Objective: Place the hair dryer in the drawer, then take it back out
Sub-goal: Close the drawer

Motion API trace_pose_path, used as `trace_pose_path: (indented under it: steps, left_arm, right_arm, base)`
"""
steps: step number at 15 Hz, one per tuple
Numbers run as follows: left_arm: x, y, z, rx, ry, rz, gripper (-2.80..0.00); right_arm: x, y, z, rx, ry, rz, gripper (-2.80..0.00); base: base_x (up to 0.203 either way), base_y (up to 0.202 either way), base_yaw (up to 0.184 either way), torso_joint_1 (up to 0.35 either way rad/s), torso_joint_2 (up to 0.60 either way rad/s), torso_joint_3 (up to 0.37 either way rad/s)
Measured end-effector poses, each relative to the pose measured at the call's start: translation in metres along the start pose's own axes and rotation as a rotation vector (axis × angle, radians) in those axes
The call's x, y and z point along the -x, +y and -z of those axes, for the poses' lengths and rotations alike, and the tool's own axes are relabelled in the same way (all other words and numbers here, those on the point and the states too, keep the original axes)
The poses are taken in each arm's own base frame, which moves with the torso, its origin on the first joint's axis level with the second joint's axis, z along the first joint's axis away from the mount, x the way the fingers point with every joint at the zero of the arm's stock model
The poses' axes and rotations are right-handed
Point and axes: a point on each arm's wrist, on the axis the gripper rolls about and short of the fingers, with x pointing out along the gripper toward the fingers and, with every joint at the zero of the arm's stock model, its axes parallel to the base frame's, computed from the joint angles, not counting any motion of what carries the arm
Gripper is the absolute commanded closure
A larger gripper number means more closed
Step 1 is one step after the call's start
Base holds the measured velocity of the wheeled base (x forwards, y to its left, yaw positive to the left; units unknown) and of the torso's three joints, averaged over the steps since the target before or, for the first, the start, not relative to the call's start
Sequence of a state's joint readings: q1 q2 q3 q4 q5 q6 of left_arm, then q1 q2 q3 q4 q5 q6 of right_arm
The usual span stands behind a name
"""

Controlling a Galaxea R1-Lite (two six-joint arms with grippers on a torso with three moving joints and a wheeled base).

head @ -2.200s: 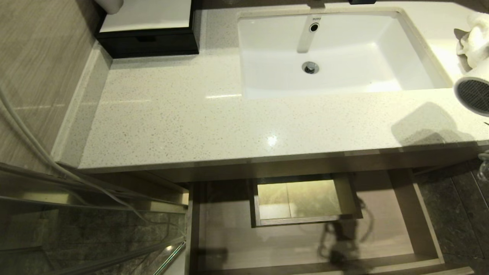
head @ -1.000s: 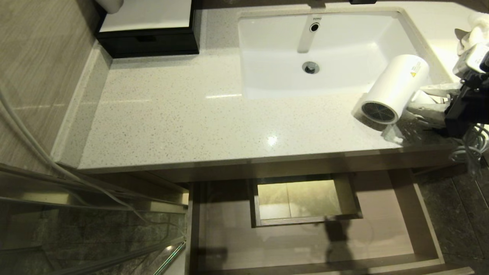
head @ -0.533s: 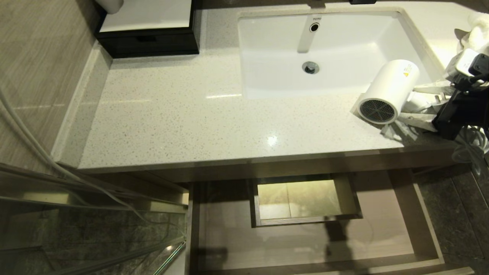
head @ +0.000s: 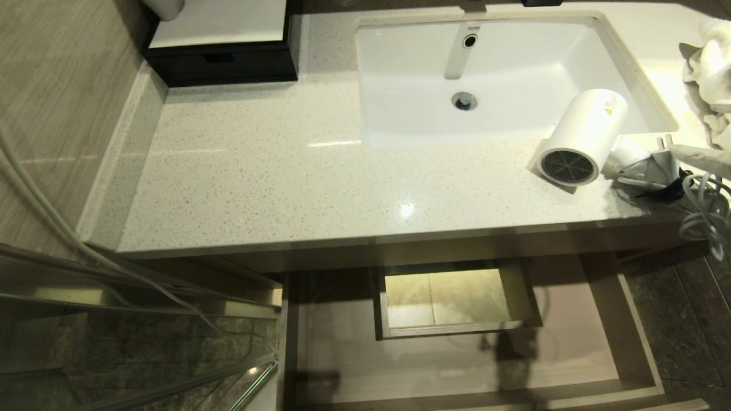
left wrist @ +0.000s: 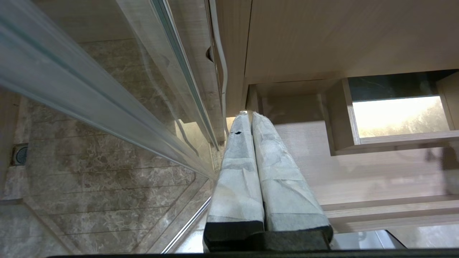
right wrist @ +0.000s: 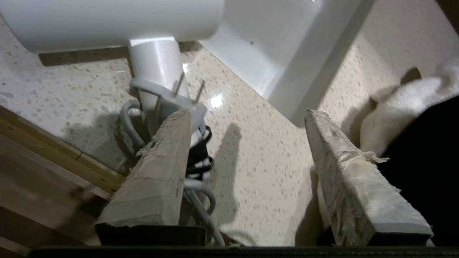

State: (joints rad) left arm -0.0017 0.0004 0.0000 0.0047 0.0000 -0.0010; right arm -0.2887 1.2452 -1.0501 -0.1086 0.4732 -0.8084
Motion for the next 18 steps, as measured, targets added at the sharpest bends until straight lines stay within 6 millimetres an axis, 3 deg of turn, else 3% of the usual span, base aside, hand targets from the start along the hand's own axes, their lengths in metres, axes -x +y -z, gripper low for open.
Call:
trace_pose_path:
  steps: [4, 7, 11, 14, 18]
  left_arm:
    - [0.000, 0.000, 0.000, 0.000, 0.000, 0.000, 0.00]
    - [0.000, 0.000, 0.000, 0.001, 0.000, 0.000, 0.00]
    - [0.000, 0.000, 0.000, 0.001, 0.000, 0.001, 0.00]
    - [0.000, 0.000, 0.000, 0.000, 0.000, 0.000, 0.00]
    - [0.000, 0.000, 0.000, 0.000, 0.000, 0.000, 0.00]
  right_arm:
    - [0.042, 0.013, 0.008, -0.155, 0.219, 0.260, 0.00]
    - [0.066, 0.038, 0.022, -0.286, 0.403, 0.443, 0.00]
    - [0.080, 0.057, 0.029, -0.311, 0.483, 0.441, 0.00]
    - [0.085, 0.062, 0.030, -0.317, 0.479, 0.442, 0.00]
    - [0.097, 0.084, 0.037, -0.422, 0.481, 0.410, 0.00]
  base:
    - [0.000, 0.000, 0.000, 0.000, 0.00, 0.000]
    - [0.000, 0.000, 0.000, 0.000, 0.00, 0.000]
    - [0.000, 0.000, 0.000, -0.092, 0.05, -0.057]
    - [0.000, 0.000, 0.000, -0.306, 0.11, -0.179]
    - [0.000, 0.000, 0.000, -0.309, 0.08, -0.222]
